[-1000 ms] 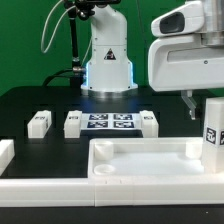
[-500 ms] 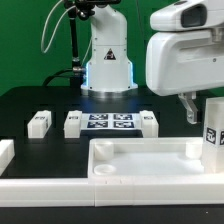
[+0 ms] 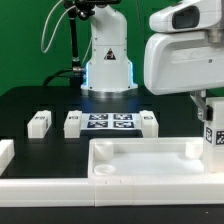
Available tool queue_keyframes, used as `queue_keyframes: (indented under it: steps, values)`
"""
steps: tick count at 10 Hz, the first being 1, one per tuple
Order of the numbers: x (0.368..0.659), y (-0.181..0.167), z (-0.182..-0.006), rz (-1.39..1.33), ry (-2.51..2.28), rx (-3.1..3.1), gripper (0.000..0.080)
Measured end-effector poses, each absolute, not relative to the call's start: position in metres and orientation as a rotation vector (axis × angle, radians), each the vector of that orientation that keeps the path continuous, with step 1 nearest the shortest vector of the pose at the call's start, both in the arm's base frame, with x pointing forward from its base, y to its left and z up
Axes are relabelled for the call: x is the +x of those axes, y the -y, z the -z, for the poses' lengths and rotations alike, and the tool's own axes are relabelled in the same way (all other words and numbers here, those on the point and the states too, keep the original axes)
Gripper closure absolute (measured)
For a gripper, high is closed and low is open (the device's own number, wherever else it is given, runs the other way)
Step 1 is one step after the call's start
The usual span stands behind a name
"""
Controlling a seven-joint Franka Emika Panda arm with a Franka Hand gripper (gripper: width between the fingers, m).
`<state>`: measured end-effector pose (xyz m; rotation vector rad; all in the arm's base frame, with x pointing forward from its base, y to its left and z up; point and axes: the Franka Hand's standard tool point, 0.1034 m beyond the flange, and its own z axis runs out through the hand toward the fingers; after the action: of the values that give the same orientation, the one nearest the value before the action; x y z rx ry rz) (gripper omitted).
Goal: Assemble desk
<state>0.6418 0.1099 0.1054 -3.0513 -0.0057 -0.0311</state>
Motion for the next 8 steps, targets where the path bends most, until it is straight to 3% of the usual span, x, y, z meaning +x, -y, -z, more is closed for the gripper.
queue_keyframes:
  steps: [8]
  values:
    - [0.642, -0.1119, -0.1057, -0.136, -1.568, -2.564, 0.0509]
